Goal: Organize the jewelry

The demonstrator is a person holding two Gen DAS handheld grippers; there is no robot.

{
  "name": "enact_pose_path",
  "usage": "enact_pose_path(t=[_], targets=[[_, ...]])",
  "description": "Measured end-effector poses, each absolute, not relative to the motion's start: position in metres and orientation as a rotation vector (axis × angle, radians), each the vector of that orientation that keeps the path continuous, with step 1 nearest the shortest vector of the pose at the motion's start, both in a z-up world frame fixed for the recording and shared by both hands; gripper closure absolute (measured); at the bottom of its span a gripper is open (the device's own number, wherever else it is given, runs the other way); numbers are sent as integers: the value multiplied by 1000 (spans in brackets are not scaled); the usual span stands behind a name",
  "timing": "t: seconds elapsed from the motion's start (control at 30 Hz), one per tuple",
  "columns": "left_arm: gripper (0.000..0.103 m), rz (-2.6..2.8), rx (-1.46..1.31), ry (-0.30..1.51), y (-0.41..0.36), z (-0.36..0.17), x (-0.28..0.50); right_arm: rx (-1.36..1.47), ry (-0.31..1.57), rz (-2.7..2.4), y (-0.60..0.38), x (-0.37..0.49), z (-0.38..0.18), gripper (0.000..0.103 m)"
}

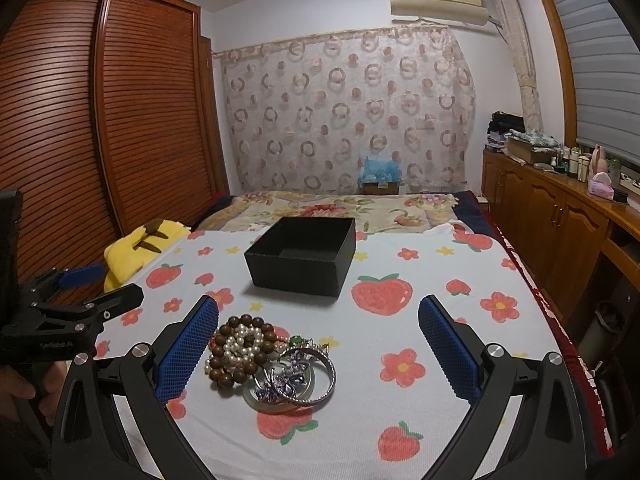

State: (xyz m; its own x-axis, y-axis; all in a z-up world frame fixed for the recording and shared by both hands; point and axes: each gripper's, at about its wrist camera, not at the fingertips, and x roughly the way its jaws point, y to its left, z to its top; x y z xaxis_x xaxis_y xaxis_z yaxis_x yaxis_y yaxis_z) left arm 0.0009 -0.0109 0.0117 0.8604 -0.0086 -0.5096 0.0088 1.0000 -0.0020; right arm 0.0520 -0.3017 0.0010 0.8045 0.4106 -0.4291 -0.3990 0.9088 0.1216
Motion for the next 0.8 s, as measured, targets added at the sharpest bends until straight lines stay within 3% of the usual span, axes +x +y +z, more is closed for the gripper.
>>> enact_pose_path(t=[0.13, 0.37, 0.8], targets=[[7, -20, 5, 563, -16, -3, -1, 25, 493, 472, -311, 54, -11, 5], [7, -45, 7, 624, -3, -22, 12, -15, 579, 516, -311, 68, -42, 22], [7, -83, 7, 718, 4, -53, 31, -57, 772, 655, -290, 97, -82, 23]])
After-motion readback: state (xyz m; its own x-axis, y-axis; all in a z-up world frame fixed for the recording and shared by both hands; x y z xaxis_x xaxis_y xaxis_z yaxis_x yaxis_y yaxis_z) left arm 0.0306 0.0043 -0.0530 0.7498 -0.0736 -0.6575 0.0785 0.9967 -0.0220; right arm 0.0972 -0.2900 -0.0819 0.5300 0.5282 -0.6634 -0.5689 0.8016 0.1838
